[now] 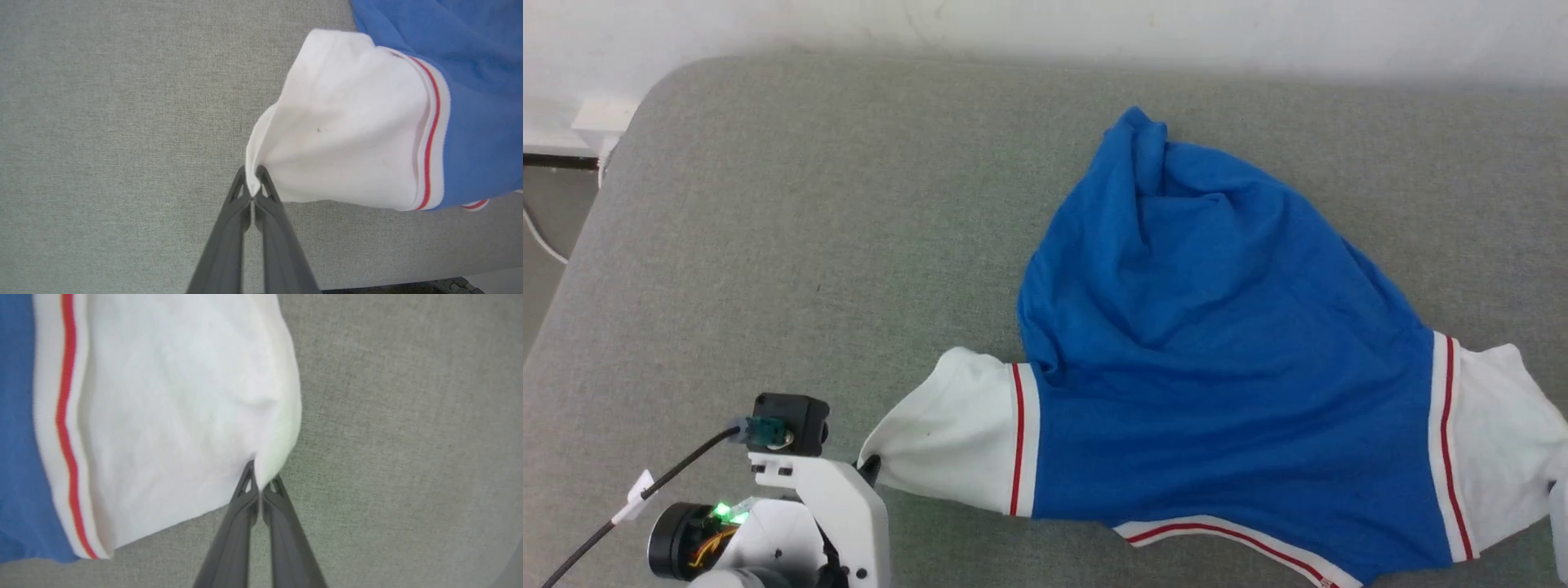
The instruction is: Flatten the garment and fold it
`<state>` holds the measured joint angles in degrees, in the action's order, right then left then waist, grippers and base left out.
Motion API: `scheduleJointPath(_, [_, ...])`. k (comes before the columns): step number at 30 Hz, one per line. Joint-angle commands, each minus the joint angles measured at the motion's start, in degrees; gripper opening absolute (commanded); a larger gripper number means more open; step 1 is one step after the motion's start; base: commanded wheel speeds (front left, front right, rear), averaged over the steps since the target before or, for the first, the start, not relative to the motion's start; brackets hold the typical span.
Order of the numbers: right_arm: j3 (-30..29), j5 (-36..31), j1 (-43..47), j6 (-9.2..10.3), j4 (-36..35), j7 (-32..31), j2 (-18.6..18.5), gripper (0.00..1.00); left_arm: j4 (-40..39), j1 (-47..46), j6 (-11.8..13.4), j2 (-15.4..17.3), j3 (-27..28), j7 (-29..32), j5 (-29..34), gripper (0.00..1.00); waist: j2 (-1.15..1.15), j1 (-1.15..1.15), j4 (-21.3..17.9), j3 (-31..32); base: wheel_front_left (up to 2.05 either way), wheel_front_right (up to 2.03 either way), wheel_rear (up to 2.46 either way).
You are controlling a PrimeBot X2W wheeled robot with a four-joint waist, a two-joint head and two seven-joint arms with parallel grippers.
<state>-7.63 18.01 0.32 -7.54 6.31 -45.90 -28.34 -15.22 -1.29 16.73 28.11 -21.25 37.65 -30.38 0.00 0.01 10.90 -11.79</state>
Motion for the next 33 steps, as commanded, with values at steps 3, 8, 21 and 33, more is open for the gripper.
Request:
scheduleJointPath(3, [-0.36,2.07,-1.29,0.05,-1.64,3.86,-0.24,0.00,-0.36,0.35,-1.06,0.90,-0.25,0.01,-0.34,0.00,0.00,-0.01,-1.45,2.85,0.00,0.00,0.00])
scheduleJointPath(8, [-1.63,8.61,-2.95,0.05,-8.04,6.67,-1.64,0.00,-2.42,-0.11,-0.57,1.18,2.26,-2.37,-0.86,0.00,0.00,-0.01,-3.02,6.80,0.00,0.00,0.00])
scheduleJointPath(21, [-9.21,20.88,-13.73,0.05,-23.56,2.99,-2.83,0.00,-12.64,-9.29,-3.65,4.33,12.32,-10.07,-2.97,0.00,0.00,-0.01,-6.19,14.11,0.00,0.00,0.00])
scheduleJointPath(33, [-6.32,24.86,-38.01,0.05,-17.89,-1.65,-4.99,0.00,-7.10,-37.38,-8.65,5.28,15.53,-11.19,-6.03,0.00,0.00,-0.01,-8.86,12.78,0.00,0.00,0.00])
